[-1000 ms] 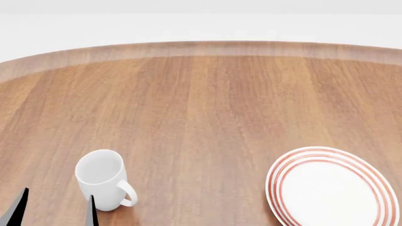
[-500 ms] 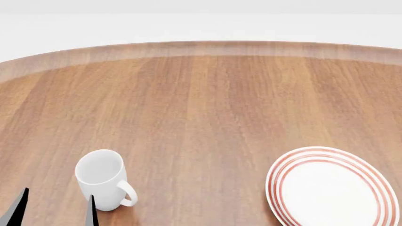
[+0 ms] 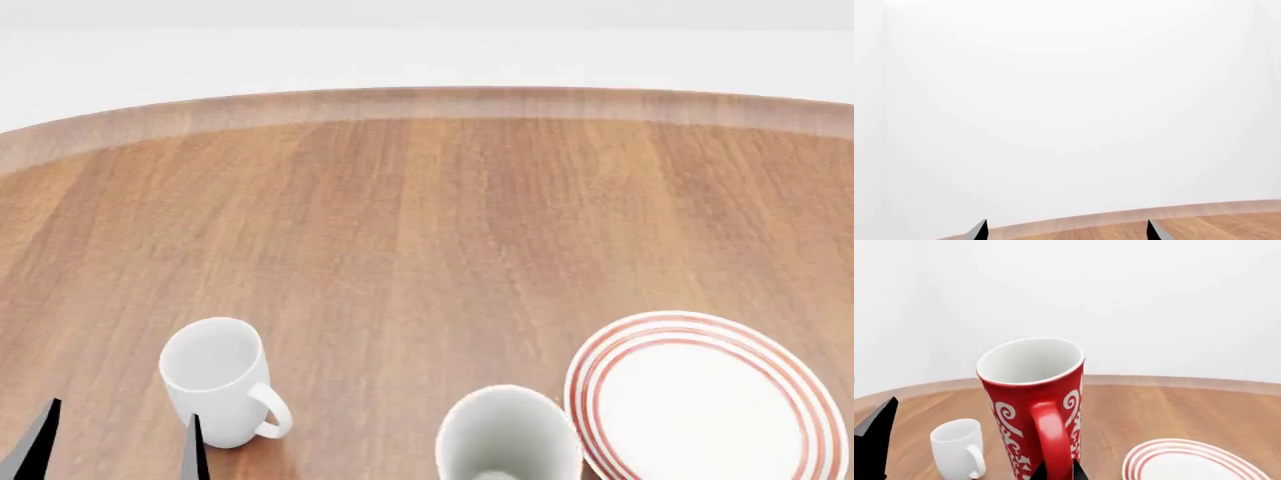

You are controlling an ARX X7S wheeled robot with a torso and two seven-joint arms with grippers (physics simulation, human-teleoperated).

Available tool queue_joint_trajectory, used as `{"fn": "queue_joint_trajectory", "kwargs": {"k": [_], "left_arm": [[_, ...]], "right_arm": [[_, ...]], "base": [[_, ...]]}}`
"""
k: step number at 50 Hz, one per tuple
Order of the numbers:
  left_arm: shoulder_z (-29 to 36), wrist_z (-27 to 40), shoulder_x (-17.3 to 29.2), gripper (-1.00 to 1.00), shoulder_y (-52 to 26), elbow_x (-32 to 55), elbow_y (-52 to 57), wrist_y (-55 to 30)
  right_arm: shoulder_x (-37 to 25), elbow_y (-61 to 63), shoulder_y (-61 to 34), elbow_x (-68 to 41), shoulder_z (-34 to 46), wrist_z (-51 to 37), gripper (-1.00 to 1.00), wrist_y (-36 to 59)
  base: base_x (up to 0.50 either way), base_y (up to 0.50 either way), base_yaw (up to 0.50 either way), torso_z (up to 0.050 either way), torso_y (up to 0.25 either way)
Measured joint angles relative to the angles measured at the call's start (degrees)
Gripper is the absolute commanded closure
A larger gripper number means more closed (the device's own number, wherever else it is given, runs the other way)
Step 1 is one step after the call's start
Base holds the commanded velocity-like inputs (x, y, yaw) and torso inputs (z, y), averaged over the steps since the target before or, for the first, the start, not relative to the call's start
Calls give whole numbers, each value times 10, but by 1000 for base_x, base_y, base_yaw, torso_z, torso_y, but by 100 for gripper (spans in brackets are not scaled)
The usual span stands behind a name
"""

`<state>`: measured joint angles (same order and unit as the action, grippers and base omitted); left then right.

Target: Pick up the red mug and put it on the plate

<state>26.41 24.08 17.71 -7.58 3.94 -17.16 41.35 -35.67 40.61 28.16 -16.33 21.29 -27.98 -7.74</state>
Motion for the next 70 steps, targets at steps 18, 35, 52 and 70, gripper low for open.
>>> {"fn": "queue_joint_trajectory", "kwargs": {"k": [18,35,52,70], "left_arm": [[2,2,0,-100,-1,0,-2,5],[3,4,1,-100,-2,0,-4,8],[4,7,1,-100,-3,-1,-5,11],[5,10,2,-100,-3,-2,-7,13]], "right_arm": [[-13,52,-71,-91,-39,-51,100,126],[-26,64,-150,-179,-65,-101,100,236],[-32,72,-240,-247,-78,-153,100,335],[-34,55,-296,-297,-98,-184,100,383]], "base": [[0,0,0,0,0],[0,0,0,0,0],[0,0,0,0,1],[0,0,0,0,0]]}}
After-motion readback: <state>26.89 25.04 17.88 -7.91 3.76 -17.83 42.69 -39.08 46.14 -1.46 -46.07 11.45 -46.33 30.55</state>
